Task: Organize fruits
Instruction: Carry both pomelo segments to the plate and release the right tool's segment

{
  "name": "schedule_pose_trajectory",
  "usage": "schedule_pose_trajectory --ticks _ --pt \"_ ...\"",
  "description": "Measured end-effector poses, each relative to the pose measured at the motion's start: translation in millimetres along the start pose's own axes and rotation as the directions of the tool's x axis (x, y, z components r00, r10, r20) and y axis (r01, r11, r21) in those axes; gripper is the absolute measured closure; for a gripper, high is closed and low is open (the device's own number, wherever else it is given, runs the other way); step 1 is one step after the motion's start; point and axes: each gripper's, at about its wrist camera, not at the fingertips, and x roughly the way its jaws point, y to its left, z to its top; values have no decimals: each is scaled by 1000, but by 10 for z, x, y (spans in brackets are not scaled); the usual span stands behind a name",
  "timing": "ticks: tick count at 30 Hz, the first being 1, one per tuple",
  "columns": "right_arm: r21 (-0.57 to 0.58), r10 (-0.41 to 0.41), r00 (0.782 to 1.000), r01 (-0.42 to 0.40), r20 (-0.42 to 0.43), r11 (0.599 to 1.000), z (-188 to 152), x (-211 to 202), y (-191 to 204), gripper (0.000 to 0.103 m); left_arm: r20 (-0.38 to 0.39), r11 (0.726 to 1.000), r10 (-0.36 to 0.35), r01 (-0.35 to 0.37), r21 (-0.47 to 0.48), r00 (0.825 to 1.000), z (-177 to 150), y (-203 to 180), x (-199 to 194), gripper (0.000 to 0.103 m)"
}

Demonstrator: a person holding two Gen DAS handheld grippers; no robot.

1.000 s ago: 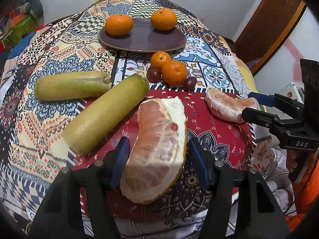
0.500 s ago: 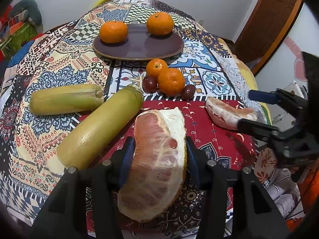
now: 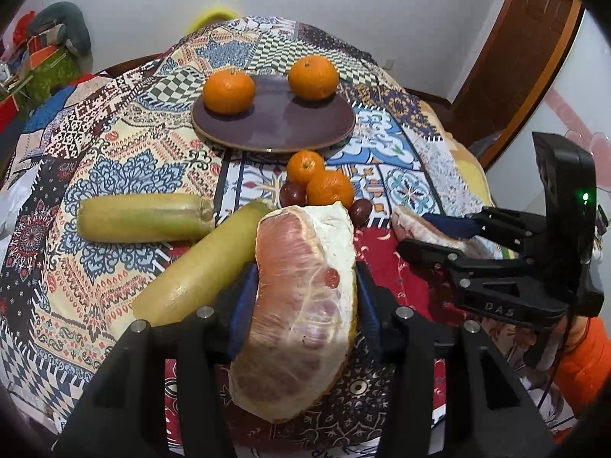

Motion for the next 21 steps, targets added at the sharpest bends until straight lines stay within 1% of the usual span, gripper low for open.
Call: schedule_pose_trajectory --ticks 2,4,8,14,21 --pt "8 6 1000 -6 4 1000 19 -36 -1 64 13 1000 2 -2 -1 1000 28 -5 -29 54" --pt "20 9 1000 -10 25 1000 53 -106 -27 64 36 1000 3 -3 -6 999 79 7 -83 54" --pt "42 10 996 -14 92 999 159 -298 -63 64 85 1000 17 -16 -5 996 171 28 -187 54" --pt "52 -2 982 -8 191 999 337 -542 -61 64 154 999 38 -36 -20 987 353 93 -332 54" --pt "64 -19 964 1 267 998 519 -647 -80 64 215 998 55 -47 -41 975 576 187 -436 54"
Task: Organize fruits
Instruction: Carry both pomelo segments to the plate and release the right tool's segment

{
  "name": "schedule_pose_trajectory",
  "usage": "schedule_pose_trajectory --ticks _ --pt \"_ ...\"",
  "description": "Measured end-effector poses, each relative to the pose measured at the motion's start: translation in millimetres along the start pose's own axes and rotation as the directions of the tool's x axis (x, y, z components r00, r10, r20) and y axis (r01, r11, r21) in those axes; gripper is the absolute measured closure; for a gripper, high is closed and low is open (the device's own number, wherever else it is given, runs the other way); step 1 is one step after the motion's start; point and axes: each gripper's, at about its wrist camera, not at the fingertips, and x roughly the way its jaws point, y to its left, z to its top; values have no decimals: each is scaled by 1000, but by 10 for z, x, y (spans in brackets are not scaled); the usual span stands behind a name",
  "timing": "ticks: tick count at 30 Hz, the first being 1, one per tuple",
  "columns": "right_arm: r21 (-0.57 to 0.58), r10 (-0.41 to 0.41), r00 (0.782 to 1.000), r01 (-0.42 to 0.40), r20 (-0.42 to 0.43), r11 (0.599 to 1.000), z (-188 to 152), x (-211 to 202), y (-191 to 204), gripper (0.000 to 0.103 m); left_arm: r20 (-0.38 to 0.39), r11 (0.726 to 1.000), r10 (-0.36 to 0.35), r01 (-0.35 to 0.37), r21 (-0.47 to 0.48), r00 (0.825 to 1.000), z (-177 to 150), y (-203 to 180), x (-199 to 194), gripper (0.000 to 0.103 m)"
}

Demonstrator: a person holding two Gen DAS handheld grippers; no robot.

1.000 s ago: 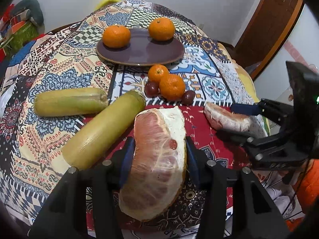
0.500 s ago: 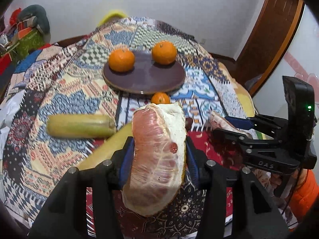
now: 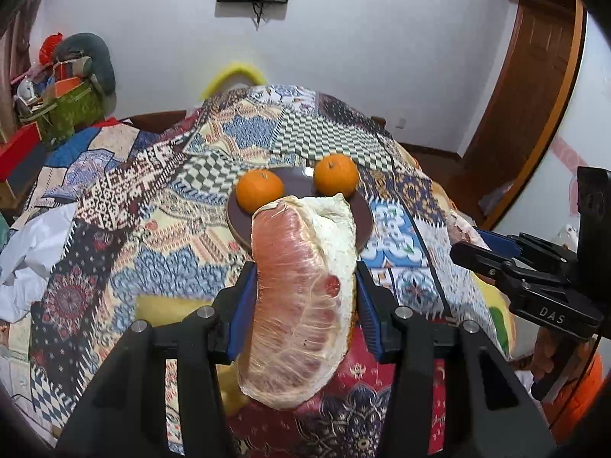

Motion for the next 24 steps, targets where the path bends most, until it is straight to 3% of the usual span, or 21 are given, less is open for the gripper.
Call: schedule_pose_trajectory --ticks 11,24 --pt "3 7 997 -7 73 1000 348 142 -19 64 52 1000 3 -3 -17 999 344 102 147 54" --pt "-4 37 995 -37 89 999 633 516 -19 64 56 1000 -16 18 -23 998 661 198 605 54"
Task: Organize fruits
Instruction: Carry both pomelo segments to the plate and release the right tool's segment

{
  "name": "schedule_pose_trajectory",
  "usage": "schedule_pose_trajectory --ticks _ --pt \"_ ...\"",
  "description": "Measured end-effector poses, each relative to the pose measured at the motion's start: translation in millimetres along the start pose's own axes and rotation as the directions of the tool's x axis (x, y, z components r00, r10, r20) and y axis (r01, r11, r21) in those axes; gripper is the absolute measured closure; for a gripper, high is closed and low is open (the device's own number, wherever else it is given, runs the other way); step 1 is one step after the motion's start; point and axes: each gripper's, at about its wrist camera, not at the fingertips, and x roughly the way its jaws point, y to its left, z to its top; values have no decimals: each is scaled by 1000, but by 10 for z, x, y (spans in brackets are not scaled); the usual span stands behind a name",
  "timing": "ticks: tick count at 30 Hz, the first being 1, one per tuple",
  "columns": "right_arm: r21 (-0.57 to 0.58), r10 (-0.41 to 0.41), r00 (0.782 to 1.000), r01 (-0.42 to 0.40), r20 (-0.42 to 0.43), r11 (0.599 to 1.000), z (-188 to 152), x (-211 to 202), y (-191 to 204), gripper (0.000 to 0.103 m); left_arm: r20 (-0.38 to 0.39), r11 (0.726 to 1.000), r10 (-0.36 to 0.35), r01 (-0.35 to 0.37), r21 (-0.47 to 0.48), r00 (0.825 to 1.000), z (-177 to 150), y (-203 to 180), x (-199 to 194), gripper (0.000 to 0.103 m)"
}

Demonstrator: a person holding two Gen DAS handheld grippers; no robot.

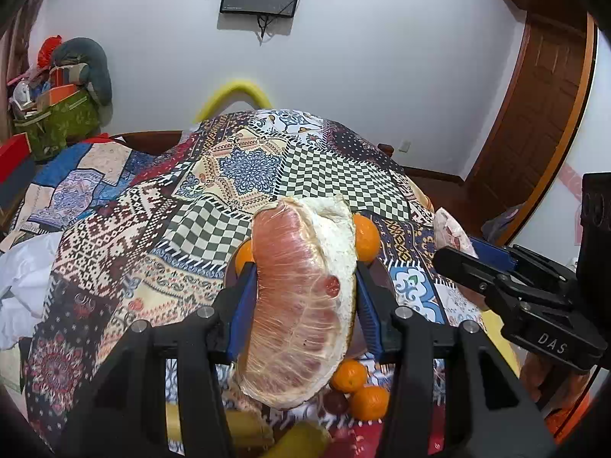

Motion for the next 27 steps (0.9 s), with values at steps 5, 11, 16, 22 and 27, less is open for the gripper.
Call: schedule_pose_trajectory --ticks 5,11,16,22,27 --pt "6 11 1000 -11 -16 1000 57 207 -37 69 -10 1000 -1 1 0 1000 69 47 181 54" --pt "5 32 998 -31 -49 999 88 446 -61 89 -37 1000 6 -6 -4 999 113 124 411 54" --pt "3 37 996 -37 -78 999 39 528 -59 89 -69 1000 9 -10 -12 998 94 175 584 54" --pt "-12 19 994 -21 -106 1000 -37 555 -82 89 -97 999 -10 6 -40 995 74 202 713 54" --pt "-2 19 991 -20 -130 1000 -87 576 -143 89 -104 1000 1 -3 -21 995 113 130 771 54"
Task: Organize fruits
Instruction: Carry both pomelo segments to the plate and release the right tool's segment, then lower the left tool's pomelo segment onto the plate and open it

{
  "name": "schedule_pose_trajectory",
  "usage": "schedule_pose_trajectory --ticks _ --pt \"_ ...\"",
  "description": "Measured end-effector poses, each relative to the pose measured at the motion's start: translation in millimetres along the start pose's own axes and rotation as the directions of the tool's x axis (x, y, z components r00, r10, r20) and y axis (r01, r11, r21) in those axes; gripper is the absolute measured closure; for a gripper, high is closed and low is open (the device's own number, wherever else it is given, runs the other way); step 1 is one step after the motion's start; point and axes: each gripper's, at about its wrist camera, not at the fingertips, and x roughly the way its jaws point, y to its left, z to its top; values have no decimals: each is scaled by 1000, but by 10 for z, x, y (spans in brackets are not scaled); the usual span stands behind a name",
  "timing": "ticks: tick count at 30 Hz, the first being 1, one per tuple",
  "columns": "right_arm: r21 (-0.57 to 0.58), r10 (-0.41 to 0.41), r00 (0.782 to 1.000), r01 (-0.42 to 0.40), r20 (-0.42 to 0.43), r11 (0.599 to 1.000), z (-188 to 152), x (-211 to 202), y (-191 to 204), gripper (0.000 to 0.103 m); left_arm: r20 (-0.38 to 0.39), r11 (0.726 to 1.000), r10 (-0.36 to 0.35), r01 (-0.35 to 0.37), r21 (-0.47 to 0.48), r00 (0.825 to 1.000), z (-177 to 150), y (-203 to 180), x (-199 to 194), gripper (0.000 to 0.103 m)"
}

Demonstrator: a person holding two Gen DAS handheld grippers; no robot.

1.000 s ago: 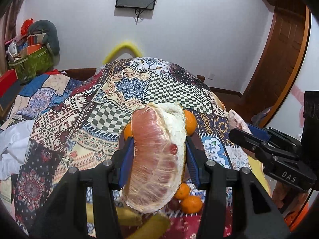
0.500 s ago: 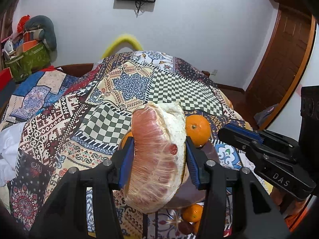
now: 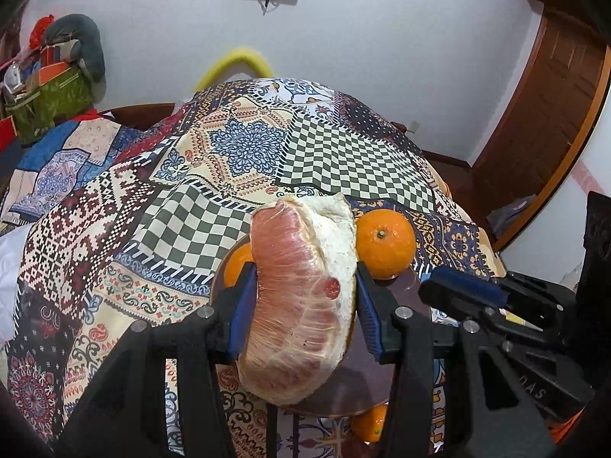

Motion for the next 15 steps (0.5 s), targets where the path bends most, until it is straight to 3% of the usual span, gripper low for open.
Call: schedule_pose_trajectory --ticks 9,15 --pt "20 -2 1000 3 -31 1000 -95 -19 -71 87 -31 999 24 -23 25 999 9 -31 83 54" --pt "42 -5 1000 6 -30 999 -139 -84 -87 71 -40 1000 25 -24 18 999 -6 -20 17 38"
